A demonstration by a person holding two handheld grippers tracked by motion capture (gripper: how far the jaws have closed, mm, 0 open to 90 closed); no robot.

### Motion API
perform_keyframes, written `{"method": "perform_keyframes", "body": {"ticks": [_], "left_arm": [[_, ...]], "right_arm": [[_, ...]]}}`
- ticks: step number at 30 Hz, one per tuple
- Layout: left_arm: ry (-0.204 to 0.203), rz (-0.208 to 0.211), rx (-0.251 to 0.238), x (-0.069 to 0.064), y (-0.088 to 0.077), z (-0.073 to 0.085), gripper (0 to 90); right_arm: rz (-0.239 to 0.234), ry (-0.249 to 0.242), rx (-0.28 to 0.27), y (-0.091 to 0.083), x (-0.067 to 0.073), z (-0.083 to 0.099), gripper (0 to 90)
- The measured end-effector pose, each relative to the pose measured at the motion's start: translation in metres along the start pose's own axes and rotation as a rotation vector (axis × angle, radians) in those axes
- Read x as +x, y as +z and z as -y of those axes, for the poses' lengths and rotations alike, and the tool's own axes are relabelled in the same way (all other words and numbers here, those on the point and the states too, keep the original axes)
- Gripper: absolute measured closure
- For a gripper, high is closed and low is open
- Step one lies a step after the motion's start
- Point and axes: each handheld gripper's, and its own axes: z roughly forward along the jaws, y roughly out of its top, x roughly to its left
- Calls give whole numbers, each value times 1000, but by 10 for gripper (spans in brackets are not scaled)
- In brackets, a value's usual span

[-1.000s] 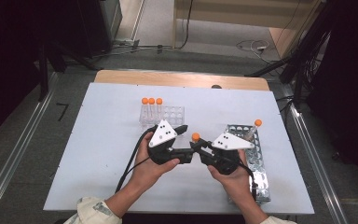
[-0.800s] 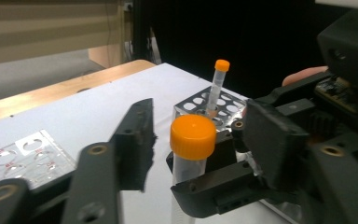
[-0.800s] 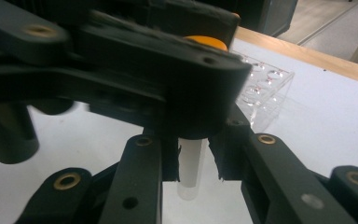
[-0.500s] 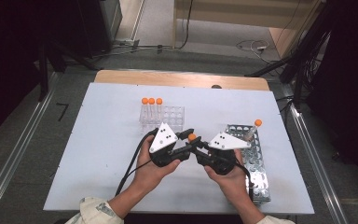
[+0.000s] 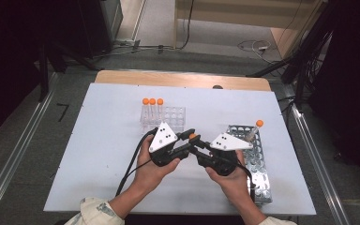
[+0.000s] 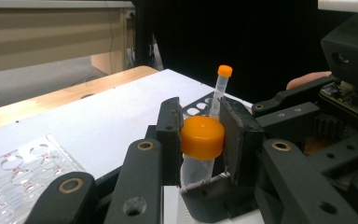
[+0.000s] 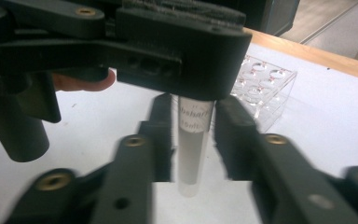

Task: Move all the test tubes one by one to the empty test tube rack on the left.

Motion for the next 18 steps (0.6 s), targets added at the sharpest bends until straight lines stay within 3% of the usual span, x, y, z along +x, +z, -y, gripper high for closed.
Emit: {"method": "perform_keyframes", "body": {"ticks": [8,11,18], "left_arm": [[-22,-34,-13,10,-4,-6,714],[-34,-48,-15,15,-4,-7,714],[-42,-80,-20,27,-4,-10,714]], "right_arm": [[49,45,-19,-12,-9,0,250],[69,59,-22,-18,-14,2,194],[91,79,-22,-35,-23,9,175]]}}
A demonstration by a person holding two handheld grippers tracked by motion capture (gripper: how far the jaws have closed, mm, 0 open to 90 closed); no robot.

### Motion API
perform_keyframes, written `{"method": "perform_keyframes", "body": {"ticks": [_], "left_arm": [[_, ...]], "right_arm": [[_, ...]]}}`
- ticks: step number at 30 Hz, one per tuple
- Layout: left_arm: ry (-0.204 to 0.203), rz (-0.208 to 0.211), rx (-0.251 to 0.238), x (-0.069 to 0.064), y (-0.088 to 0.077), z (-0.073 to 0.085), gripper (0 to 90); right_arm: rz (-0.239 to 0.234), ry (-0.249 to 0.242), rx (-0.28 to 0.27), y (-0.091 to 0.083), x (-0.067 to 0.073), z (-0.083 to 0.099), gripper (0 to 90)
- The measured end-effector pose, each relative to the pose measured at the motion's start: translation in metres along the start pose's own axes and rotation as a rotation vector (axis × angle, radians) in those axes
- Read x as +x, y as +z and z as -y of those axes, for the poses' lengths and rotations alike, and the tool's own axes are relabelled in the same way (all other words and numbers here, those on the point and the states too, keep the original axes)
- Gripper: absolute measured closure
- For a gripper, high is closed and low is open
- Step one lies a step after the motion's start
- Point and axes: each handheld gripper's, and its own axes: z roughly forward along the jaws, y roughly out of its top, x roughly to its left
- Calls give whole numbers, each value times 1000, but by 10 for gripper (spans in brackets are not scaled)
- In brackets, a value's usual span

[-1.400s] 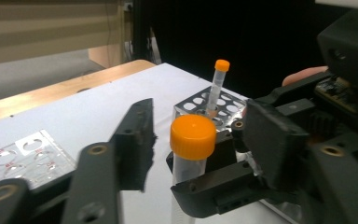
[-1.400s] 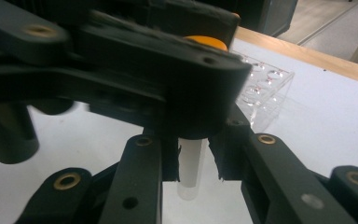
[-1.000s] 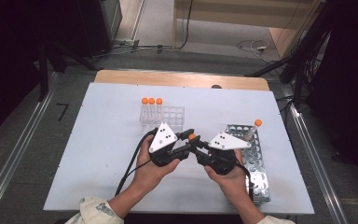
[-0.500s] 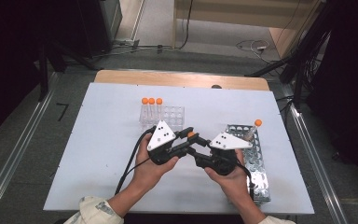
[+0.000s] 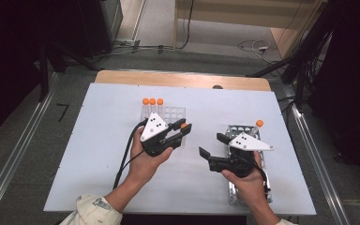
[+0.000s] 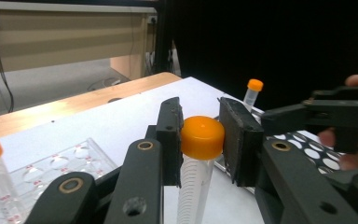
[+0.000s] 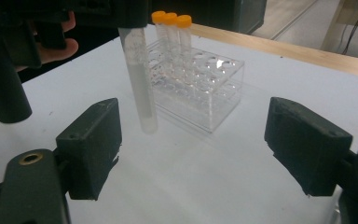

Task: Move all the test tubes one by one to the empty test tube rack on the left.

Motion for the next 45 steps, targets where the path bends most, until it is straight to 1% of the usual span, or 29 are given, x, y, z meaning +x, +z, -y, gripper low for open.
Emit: {"method": "perform_keyframes", "body": {"ticks": [7,13,14,19,22,25,28,31,35,40,45], "left_arm": [[-19,-34,-12,14,3,-6,714],[-13,-74,-7,26,8,-13,714],[-9,-81,-10,28,10,-15,714],[-14,-127,2,42,20,-18,714],[-27,-150,-2,52,26,-22,714],[-30,-167,-10,60,32,-27,714],[-19,-189,-4,66,38,-32,714],[-30,-214,-10,74,43,-34,714],[-34,-244,-11,84,50,-33,714],[-52,-277,-15,94,57,-30,714],[-46,-292,-21,100,62,-27,714]], "right_arm": [[44,23,-14,-21,-15,10,173],[81,41,-26,-40,-26,18,174],[86,45,-28,-42,-28,20,173],[115,70,-25,-51,-39,28,174],[125,80,-28,-56,-43,31,173],[130,85,-31,-58,-46,33,174],[132,90,-31,-59,-48,33,174],[131,92,-30,-58,-48,34,174],[131,99,-26,-58,-49,35,174],[129,99,-27,-57,-50,35,175],[129,100,-28,-58,-50,35,175]]}}
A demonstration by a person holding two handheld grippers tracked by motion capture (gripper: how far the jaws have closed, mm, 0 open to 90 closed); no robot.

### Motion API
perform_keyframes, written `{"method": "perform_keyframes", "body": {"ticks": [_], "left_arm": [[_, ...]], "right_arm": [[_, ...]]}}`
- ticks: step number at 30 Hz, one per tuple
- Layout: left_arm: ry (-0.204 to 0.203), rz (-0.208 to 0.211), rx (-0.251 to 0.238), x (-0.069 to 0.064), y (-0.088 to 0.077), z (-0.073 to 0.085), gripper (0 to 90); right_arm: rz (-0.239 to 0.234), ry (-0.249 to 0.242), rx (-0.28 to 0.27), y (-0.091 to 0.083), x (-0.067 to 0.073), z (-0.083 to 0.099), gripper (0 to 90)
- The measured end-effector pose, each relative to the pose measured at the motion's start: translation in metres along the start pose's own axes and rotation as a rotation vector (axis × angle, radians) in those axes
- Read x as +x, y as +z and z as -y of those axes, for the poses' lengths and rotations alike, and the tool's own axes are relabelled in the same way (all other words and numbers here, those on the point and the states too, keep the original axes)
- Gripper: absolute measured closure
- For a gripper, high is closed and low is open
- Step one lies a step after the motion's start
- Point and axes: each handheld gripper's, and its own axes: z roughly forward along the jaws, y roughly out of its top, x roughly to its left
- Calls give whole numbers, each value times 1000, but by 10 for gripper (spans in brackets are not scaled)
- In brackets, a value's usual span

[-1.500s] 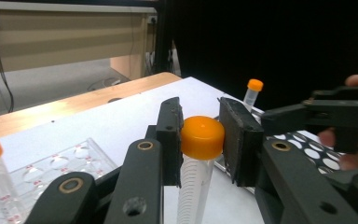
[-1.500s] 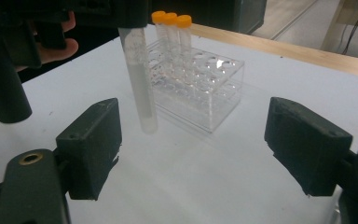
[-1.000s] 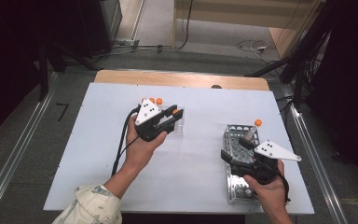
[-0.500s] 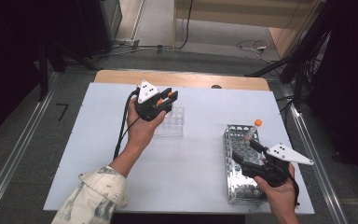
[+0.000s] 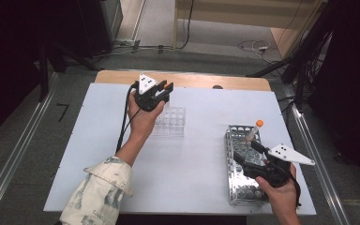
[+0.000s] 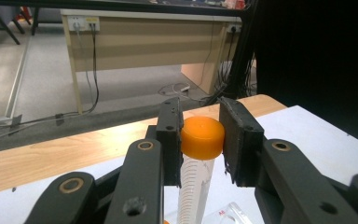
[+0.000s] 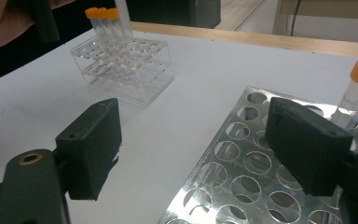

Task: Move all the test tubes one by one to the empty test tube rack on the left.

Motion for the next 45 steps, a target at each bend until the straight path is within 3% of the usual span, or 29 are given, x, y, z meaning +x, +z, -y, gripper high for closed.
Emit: {"method": "perform_keyframes", "body": {"ticks": [8,19,26,36,41,45], "left_arm": [[31,-6,34,-3,3,8,713],[83,-35,134,-8,5,30,712],[79,-36,137,-8,5,33,705],[49,-5,105,-10,-1,28,554],[40,15,77,-17,-12,21,419],[17,59,75,-25,-25,17,333]], "right_arm": [[-1,-1,-3,-1,0,0,175],[-4,1,0,0,-1,0,176],[7,4,-1,0,-2,0,176],[11,5,-4,0,-4,1,176],[32,12,-12,-2,-9,1,178],[50,19,-23,-5,-13,0,178]]}}
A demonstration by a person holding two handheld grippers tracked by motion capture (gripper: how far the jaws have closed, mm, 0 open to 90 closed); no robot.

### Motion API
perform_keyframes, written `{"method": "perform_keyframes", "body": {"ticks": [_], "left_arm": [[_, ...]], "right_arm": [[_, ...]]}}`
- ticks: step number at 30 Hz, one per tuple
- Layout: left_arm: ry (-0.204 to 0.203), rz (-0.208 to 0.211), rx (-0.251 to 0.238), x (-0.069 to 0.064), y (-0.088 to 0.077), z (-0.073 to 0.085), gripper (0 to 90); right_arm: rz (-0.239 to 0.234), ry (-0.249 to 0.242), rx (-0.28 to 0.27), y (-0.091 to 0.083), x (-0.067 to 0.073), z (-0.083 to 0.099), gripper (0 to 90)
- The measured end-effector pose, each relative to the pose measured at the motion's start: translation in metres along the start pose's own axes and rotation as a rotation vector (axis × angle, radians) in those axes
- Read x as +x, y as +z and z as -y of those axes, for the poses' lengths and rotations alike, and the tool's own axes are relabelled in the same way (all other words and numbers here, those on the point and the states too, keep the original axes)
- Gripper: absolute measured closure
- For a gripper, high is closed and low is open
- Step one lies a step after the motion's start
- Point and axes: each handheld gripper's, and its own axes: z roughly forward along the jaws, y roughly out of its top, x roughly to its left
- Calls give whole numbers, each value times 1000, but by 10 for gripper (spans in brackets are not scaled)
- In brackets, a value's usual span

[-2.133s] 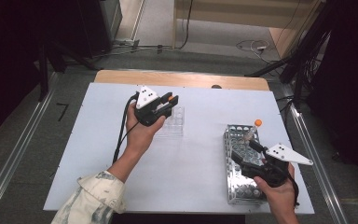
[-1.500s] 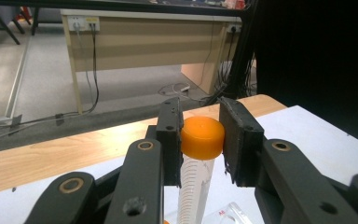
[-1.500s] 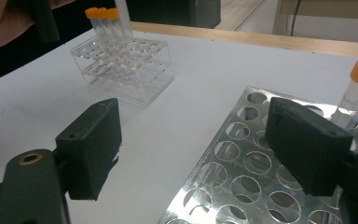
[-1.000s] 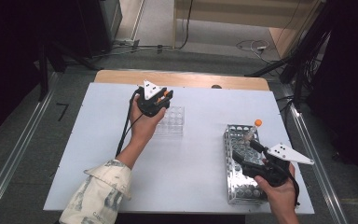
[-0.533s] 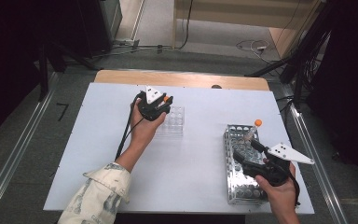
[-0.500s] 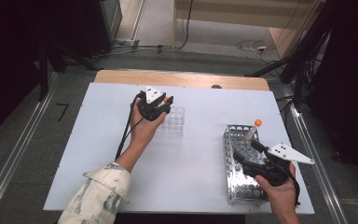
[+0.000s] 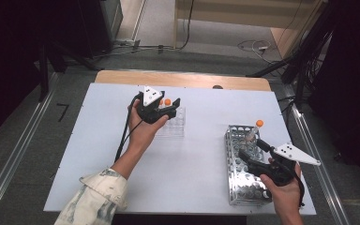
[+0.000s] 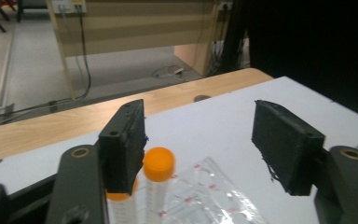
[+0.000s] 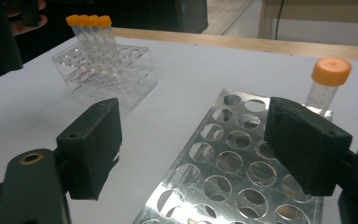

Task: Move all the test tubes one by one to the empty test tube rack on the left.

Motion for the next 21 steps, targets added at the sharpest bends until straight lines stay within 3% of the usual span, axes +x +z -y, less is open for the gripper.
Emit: {"method": "perform_keyframes", "body": {"ticks": [7,11,21], "left_arm": [[-33,62,26,-17,-17,11,240],[-21,92,54,-26,-22,21,218],[4,116,79,-38,-28,35,211]], "right_arm": [[50,8,-22,-3,-13,0,179],[81,12,-38,-3,-23,1,184],[135,-15,-53,15,-49,5,262]]}}
